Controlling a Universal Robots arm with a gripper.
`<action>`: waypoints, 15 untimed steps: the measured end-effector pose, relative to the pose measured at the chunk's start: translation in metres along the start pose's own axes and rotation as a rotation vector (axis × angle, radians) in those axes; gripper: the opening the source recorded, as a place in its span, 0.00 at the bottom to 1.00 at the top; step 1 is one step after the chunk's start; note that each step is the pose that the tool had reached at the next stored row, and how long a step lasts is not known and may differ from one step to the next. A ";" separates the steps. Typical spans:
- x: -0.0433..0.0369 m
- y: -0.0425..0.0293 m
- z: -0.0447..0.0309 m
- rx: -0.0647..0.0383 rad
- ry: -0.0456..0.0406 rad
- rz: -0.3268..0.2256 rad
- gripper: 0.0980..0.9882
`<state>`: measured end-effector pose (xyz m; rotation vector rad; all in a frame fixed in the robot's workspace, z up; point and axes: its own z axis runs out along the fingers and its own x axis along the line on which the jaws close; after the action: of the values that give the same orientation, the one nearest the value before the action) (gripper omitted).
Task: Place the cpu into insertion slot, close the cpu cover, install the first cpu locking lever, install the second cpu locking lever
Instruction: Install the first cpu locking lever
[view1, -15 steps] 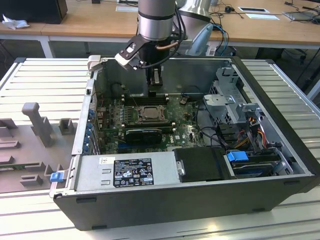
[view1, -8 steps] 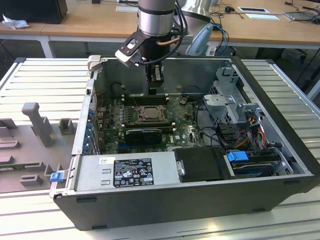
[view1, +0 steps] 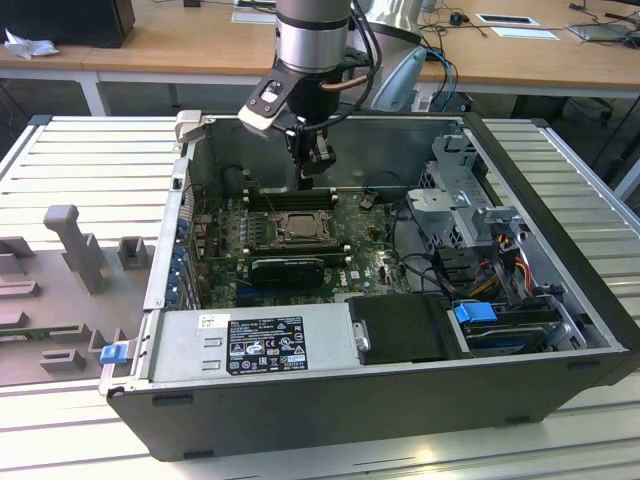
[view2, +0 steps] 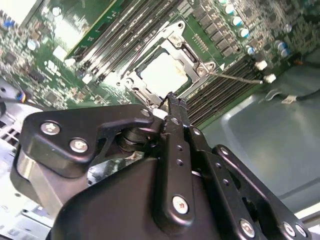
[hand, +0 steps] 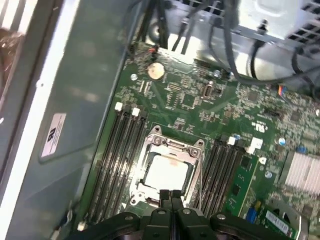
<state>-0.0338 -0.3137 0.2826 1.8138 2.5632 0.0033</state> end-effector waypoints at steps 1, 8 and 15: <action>0.0002 -0.0006 0.0001 0.000 0.0000 -0.023 0.01; 0.0004 -0.0014 0.0003 0.000 0.0002 -0.148 0.01; 0.0004 -0.0014 0.0004 0.000 0.0006 -0.281 0.01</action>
<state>-0.0352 -0.3138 0.2822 1.4374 2.7920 0.0035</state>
